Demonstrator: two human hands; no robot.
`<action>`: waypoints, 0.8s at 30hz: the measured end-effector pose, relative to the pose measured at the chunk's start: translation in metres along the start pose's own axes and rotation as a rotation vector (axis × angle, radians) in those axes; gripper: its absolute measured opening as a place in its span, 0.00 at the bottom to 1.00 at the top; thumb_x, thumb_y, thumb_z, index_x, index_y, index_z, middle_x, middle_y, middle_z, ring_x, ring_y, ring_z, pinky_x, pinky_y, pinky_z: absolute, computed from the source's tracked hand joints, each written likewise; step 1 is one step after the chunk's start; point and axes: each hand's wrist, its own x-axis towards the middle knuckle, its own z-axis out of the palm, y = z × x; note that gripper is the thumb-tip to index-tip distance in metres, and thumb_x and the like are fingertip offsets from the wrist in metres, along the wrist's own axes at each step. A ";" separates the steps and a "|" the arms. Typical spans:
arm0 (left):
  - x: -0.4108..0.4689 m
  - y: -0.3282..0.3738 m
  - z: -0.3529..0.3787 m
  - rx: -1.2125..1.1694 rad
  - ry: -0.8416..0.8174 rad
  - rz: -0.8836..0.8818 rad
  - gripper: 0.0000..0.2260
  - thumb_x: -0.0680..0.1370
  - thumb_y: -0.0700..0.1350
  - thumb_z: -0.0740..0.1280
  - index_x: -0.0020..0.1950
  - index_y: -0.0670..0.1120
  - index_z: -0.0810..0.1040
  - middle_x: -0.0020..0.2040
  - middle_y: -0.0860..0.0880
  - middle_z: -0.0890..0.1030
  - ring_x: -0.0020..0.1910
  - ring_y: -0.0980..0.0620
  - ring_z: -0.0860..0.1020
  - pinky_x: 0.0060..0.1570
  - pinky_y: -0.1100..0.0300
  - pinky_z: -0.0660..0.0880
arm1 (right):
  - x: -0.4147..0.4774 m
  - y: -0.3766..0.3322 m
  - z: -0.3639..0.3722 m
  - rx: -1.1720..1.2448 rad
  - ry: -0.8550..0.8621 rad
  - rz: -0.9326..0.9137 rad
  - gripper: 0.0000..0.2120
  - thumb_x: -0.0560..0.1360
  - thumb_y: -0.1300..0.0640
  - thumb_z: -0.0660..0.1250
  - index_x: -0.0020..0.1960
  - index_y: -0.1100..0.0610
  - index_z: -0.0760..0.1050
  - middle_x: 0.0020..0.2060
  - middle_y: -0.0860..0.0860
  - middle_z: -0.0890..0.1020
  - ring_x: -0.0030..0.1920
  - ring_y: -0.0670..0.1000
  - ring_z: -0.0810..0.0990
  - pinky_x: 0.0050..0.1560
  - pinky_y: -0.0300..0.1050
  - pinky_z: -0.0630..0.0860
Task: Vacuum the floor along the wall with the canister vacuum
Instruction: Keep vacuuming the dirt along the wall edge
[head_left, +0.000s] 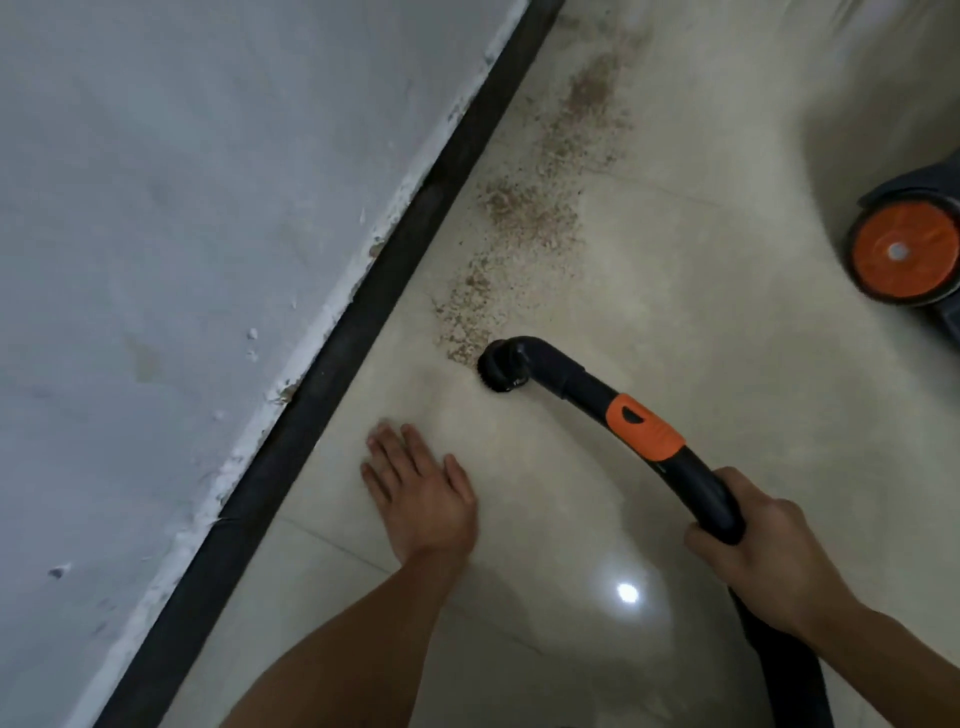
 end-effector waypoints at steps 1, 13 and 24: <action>0.001 0.002 -0.001 -0.010 0.000 -0.001 0.30 0.79 0.53 0.48 0.76 0.36 0.59 0.76 0.35 0.57 0.76 0.37 0.54 0.74 0.40 0.50 | 0.003 -0.001 -0.001 -0.003 0.006 -0.001 0.16 0.68 0.64 0.74 0.42 0.48 0.71 0.25 0.51 0.77 0.27 0.48 0.77 0.24 0.40 0.70; 0.003 -0.002 0.004 0.022 -0.029 -0.021 0.29 0.80 0.53 0.51 0.78 0.39 0.55 0.79 0.38 0.49 0.78 0.40 0.46 0.75 0.43 0.44 | 0.053 -0.021 0.011 -0.029 0.053 -0.043 0.14 0.69 0.63 0.74 0.42 0.49 0.72 0.26 0.52 0.78 0.24 0.45 0.76 0.20 0.35 0.67; 0.001 -0.002 0.004 0.023 -0.028 -0.026 0.30 0.81 0.55 0.48 0.78 0.40 0.53 0.79 0.39 0.47 0.78 0.42 0.43 0.76 0.45 0.42 | 0.077 -0.042 0.022 -0.029 0.081 -0.100 0.11 0.69 0.61 0.73 0.45 0.54 0.71 0.29 0.53 0.76 0.30 0.53 0.76 0.29 0.45 0.67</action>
